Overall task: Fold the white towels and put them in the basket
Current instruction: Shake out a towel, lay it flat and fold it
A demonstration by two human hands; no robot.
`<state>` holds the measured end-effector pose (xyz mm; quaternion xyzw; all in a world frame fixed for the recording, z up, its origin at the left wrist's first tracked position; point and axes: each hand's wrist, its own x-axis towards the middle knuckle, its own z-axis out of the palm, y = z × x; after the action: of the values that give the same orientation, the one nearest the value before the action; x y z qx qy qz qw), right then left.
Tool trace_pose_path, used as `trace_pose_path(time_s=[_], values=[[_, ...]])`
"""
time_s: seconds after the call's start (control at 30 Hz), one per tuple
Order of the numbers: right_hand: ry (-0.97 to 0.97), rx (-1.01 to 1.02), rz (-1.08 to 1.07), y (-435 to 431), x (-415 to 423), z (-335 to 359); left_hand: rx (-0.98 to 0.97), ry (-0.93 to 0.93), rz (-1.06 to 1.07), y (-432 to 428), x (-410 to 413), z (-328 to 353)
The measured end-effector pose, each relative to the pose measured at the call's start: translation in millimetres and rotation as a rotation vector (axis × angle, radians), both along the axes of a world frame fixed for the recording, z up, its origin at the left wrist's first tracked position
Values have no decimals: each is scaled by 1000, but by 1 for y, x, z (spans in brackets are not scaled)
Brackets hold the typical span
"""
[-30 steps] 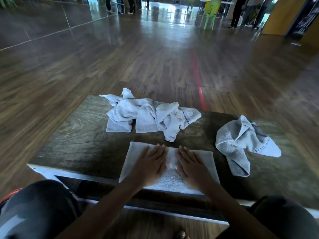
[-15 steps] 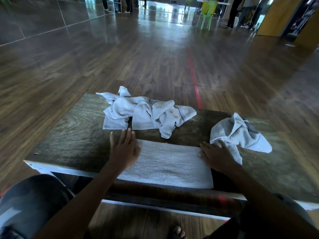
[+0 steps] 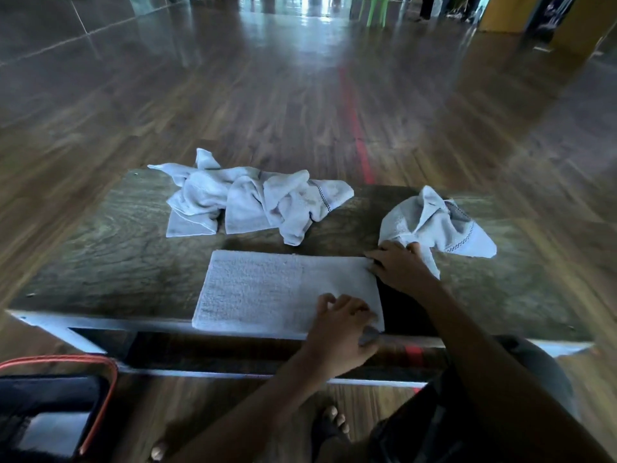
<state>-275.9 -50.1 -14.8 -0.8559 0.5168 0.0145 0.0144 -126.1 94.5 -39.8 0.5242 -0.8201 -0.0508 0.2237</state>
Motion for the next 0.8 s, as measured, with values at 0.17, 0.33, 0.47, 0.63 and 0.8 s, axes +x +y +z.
trace_pose_path(time_s=[0.17, 0.33, 0.47, 0.63, 0.8], values=[[-112, 80, -29, -5, 0, -3, -79, -31, 42, -10, -12, -15], [-201, 107, -6, -6, 0, -1, -141, 40, 35, -10, -15, -22], [-318, 349, -3, 0, -1, 18, -201, 163, 42, -2, -13, -22], [-593, 619, -29, 4, 3, 64, -261, 357, 129, 16, 3, 3], [-834, 750, 90, 7, 34, 92, -230, 581, 352, 38, 48, 33]])
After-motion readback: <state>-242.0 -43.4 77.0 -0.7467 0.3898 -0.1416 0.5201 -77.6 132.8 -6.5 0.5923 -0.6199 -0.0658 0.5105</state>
